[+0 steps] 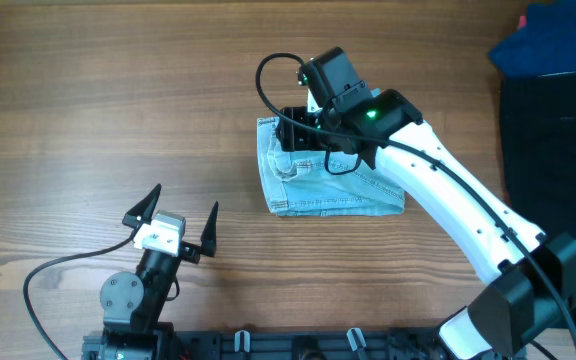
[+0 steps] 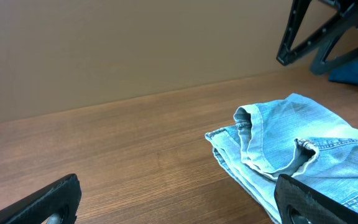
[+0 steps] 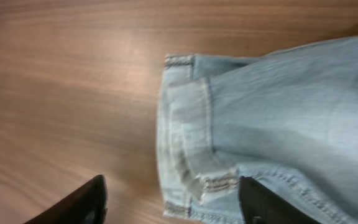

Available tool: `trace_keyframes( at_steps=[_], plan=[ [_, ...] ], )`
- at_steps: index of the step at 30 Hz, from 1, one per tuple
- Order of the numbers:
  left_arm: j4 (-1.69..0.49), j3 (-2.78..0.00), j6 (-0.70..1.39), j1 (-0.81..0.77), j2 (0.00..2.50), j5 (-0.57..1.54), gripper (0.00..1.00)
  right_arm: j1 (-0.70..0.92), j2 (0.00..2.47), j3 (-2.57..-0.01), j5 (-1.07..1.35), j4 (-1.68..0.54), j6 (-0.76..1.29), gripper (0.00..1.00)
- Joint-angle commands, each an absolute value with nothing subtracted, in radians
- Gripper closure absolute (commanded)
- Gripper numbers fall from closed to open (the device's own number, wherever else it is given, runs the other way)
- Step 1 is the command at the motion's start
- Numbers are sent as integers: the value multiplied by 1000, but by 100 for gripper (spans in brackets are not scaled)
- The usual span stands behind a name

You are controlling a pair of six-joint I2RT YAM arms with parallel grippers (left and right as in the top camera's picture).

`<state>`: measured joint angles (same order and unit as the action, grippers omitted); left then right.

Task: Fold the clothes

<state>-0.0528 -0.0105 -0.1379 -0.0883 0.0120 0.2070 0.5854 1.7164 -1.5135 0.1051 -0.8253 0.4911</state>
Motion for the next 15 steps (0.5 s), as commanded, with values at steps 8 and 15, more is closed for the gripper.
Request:
trace_keyframes(
  at_steps=[8,15],
  plan=[
    [-57,-6,-150,-82,3,216,0,588,1945,-1503,49,-694,475,92],
    [-57,-6,-150,-82,3,216,0,588,2076,-1503,95,-525,496,93]
  ],
)
